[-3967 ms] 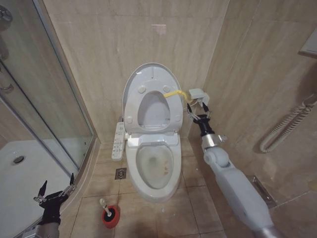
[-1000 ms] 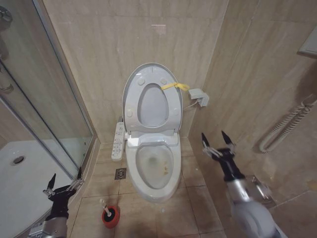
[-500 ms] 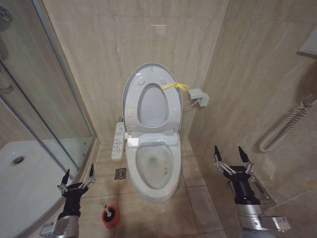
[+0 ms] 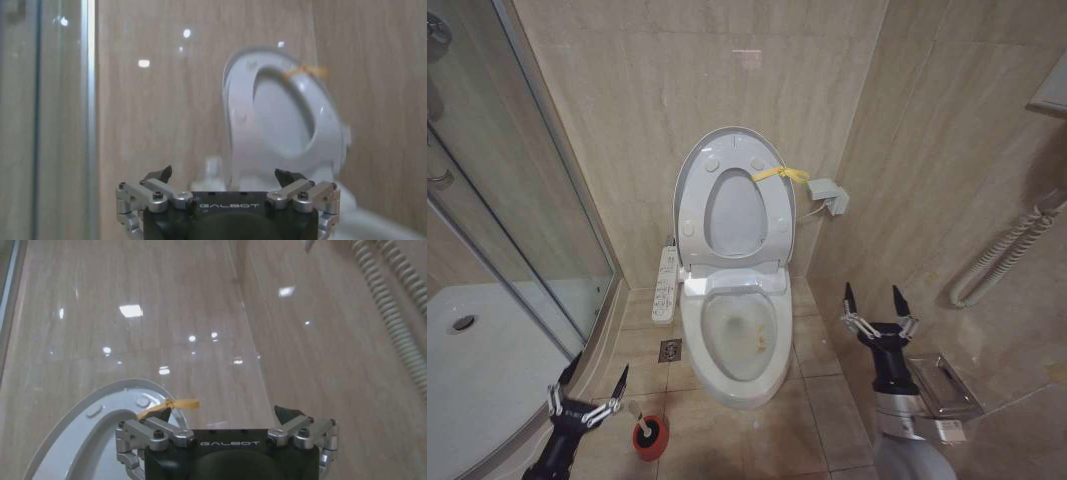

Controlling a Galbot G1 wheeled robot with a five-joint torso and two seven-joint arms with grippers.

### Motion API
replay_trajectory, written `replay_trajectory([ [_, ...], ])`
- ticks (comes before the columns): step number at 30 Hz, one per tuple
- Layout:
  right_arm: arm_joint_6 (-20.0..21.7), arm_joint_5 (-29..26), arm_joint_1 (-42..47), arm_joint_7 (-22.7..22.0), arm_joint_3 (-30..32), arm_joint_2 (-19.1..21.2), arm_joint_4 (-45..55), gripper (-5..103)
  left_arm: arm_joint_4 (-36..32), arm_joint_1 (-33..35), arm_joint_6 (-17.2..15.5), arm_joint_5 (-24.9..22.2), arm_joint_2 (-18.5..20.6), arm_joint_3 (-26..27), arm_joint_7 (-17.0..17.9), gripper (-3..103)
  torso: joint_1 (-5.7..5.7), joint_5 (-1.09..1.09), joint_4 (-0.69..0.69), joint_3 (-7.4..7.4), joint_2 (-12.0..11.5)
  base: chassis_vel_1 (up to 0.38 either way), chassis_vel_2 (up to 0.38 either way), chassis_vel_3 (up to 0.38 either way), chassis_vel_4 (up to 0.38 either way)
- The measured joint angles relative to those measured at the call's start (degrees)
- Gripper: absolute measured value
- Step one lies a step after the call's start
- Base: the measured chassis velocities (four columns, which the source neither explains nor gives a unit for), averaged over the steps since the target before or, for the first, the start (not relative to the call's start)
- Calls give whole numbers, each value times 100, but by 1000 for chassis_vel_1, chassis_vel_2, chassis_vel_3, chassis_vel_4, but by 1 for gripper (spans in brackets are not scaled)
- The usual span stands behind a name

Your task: Open the toilet lid, clean the toilet bowl with a toilet brush, close the toilet lid, and flush.

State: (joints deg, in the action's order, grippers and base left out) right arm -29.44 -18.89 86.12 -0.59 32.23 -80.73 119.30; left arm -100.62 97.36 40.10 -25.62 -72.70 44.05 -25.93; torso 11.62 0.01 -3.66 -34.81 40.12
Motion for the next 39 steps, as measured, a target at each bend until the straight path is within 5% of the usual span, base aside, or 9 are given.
replay_trajectory([
  [1, 0, 18, -119, 2, -67, -26, -97, 100, 607, -170, 218, -1, 22, 3, -217, 100, 0, 0, 0, 0, 0, 0, 0, 0, 0],
  [9, 14, 21, -282, 3, -158, -23, -301, 100, 2329, -1165, 676, 201, 179, -249, -690, 100, 0, 0, -3, 0, 0, 0, 0, 0, 0],
  [19, 21, 93, -356, 4, -188, -28, -542, 100, 3835, -2128, 705, 854, -15, -989, -258, 100, 1, 2, -1, 0, 0, 0, 0, 0, 0],
  [27, 10, 88, -378, -1, -162, -9, -597, 100, 4427, -2390, 687, 1464, -114, -1138, 558, 100, 1, 2, -1, 0, 0, 0, 0, 0, 0],
  [39, -16, 86, -338, -1, -155, 52, -581, 100, 4286, -2270, 673, 1469, -208, -1160, 728, 100, 0, 3, -1, 0, 0, 0, 0, 0, 0],
])
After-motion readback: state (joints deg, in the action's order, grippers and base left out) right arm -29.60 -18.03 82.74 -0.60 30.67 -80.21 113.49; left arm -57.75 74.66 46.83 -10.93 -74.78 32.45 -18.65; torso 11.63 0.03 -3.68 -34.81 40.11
